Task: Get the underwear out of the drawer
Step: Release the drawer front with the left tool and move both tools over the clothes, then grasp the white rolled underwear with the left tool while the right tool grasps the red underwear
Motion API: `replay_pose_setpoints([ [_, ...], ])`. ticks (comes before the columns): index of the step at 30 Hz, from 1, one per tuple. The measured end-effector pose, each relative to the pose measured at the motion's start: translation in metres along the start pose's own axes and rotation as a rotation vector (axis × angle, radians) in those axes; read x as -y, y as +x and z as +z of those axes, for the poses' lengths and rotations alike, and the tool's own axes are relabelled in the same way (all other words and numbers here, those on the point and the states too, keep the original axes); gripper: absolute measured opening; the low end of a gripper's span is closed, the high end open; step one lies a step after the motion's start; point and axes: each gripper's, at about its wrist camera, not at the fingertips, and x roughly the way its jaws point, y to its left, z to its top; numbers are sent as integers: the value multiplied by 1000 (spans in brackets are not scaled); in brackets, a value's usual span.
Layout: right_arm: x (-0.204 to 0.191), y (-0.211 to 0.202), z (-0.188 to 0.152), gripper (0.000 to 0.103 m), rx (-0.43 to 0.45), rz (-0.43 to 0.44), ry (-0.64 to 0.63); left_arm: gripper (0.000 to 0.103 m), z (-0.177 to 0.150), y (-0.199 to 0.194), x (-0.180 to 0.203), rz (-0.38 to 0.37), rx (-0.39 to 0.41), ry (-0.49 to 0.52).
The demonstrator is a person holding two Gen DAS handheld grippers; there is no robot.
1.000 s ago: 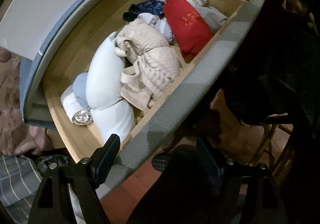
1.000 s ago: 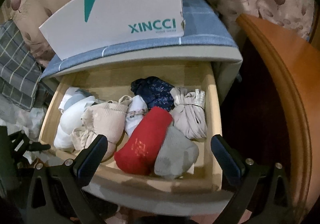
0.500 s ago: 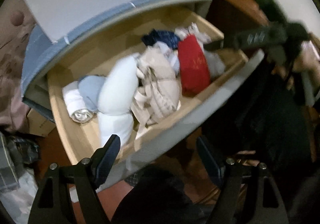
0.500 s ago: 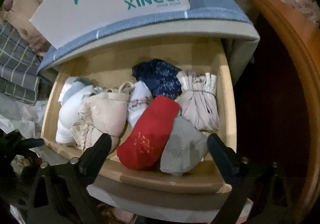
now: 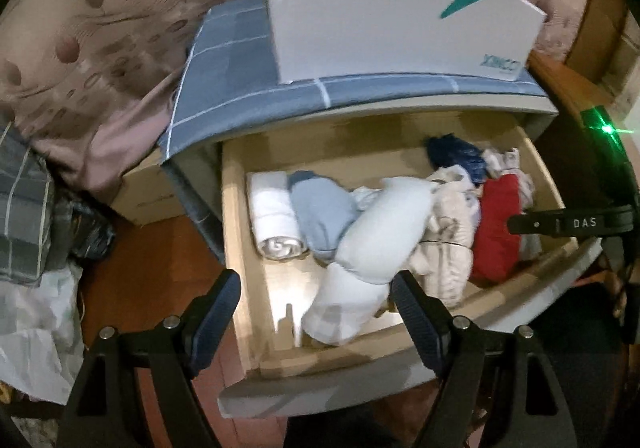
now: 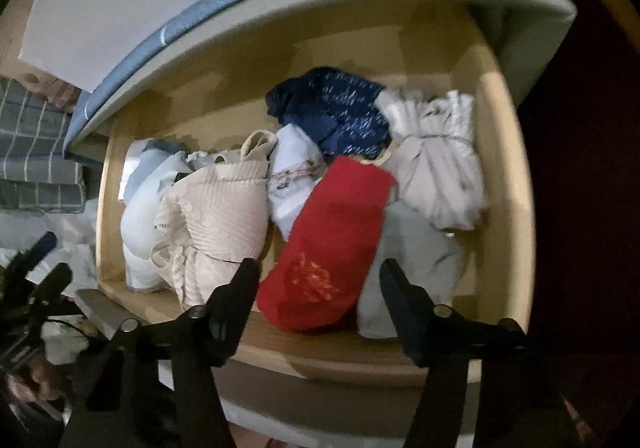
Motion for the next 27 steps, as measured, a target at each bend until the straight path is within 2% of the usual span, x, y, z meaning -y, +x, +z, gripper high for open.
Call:
replay_pose_setpoints([
  [3,-4,9,4,56,-27,-22,2,80,-5,2,-2,28,-12,11],
  [9,-11,30,10,55,-78,-77,-10,80,-6,13,-3,26,-40,29],
  [14,-23,48,14,57,-122,-136,-68,80,-4,23,-3,-20,-72,33],
  [18,-27,63,14,57,-153,-173,-94,80,-5,30,2,-19,-100,56],
  [19,-27,63,14,55,-152,-177,-97,80,-5,32,4,-25,-108,64],
  [20,-27,62,14,46,-146,-183,-99,80,-5,33,6,-31,-114,71],
  [23,-28,59,12,38,-112,-198,-107,80,-4,38,12,-36,-130,89],
  [27,-21,37,9,34,-49,-214,-96,80,-3,44,15,-45,-157,104],
])
